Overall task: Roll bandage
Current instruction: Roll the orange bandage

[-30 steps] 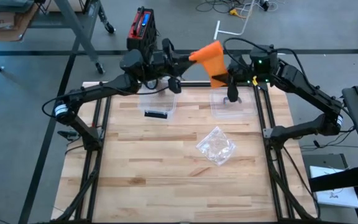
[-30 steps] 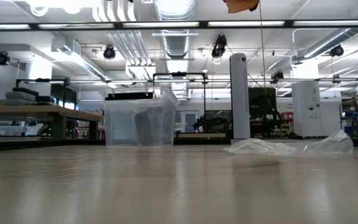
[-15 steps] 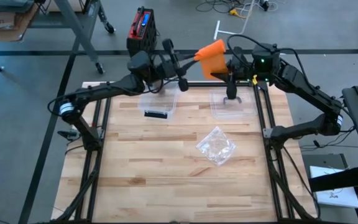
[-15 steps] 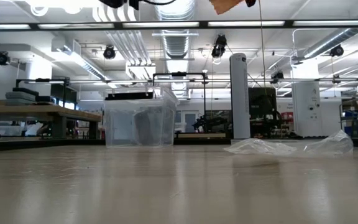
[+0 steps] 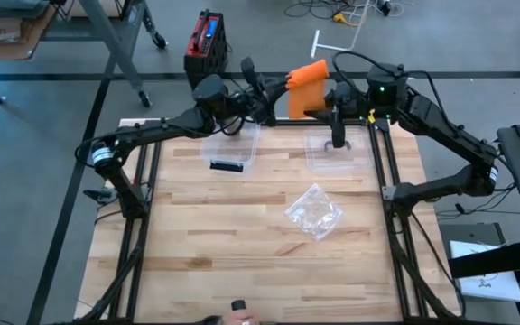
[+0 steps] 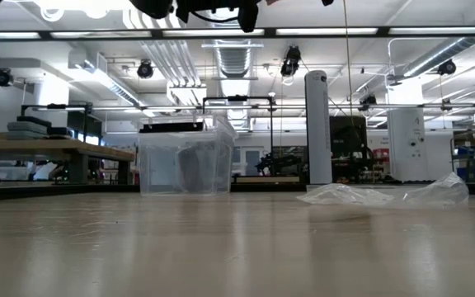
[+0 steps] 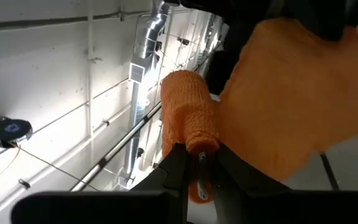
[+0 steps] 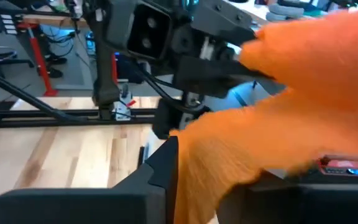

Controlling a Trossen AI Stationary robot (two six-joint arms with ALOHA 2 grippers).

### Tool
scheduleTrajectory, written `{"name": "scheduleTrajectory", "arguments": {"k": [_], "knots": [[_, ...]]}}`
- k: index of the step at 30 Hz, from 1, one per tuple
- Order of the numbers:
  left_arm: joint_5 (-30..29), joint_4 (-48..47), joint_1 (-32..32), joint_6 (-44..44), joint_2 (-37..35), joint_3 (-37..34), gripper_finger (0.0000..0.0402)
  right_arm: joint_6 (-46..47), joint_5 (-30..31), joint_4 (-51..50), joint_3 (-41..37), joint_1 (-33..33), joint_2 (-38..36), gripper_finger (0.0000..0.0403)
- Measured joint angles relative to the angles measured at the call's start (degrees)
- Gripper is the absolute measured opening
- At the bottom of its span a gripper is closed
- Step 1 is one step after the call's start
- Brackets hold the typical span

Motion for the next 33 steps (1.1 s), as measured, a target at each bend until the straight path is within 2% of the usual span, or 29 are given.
{"name": "scheduleTrajectory", "arguments": {"k": [7, 13, 18, 29, 33], "knots": [[0.12, -5.27, -0.02, 0.36, -1.38, 0.0, 0.0035, -0.12, -4.02, 1.54, 0.57, 1.03, -0.26, 0.0006], [1.42, -7.31, 0.63, -4.31, -3.37, 0.02, 0.0031, -0.02, -4.19, -1.59, 1.7, 0.99, -0.76, 0.0001], [3.25, -6.92, 3.16, -7.94, -4.44, 0.09, 0.0031, 0.81, -8.55, -3.36, 1.7, 1.02, -0.74, 0.0001], [5.18, -8.57, 2.94, -9.79, -1.32, 0.09, 0.003, 7.44, -8.23, 12.48, 1.77, 1.3, 0.4, 0.0], [5.22, -8.98, 1.87, -10.9, -0.68, 0.07, 0.0032, 7.78, -2.76, 14.74, 1.77, 1.32, 0.88, 0.0]]}}
